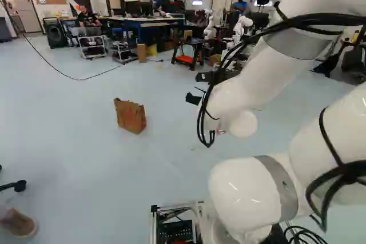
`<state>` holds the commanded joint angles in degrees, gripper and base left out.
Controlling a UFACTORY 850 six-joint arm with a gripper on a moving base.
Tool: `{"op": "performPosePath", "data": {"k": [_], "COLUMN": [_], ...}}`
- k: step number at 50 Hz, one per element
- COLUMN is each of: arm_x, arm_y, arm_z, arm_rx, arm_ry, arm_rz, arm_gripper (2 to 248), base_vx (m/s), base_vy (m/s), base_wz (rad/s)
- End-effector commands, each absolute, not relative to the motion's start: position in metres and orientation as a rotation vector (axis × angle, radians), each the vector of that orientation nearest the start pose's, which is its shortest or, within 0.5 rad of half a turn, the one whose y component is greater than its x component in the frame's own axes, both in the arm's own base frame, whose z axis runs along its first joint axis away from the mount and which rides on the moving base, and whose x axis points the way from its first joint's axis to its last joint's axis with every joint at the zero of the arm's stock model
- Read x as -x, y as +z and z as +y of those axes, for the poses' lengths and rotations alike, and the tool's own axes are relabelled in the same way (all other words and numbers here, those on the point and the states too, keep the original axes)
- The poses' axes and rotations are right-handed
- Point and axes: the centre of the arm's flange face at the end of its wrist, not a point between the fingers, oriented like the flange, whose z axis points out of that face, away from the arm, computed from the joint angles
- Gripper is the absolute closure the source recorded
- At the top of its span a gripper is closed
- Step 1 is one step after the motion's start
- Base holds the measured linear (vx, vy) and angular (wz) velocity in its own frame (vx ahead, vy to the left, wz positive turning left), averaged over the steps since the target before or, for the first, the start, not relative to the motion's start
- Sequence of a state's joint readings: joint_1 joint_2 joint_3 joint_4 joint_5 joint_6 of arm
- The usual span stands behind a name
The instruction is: Pick up the grocery bag from the ground
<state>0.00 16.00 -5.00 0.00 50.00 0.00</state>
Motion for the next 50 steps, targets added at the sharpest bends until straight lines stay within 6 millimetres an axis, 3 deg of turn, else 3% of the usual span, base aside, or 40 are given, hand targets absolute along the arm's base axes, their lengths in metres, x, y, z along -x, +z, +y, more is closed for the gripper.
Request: {"op": "performPosePath", "data": {"k": [50], "arm_x": [-0.2703], "arm_y": [0.3656], "arm_z": [0.0], "arm_rx": [2.558], "arm_ry": [-1.824], "arm_rz": [0.0], "arm_gripper": [3], "base_vx": [0.0], "base_vy": [0.0], "base_wz": [0.0]}}
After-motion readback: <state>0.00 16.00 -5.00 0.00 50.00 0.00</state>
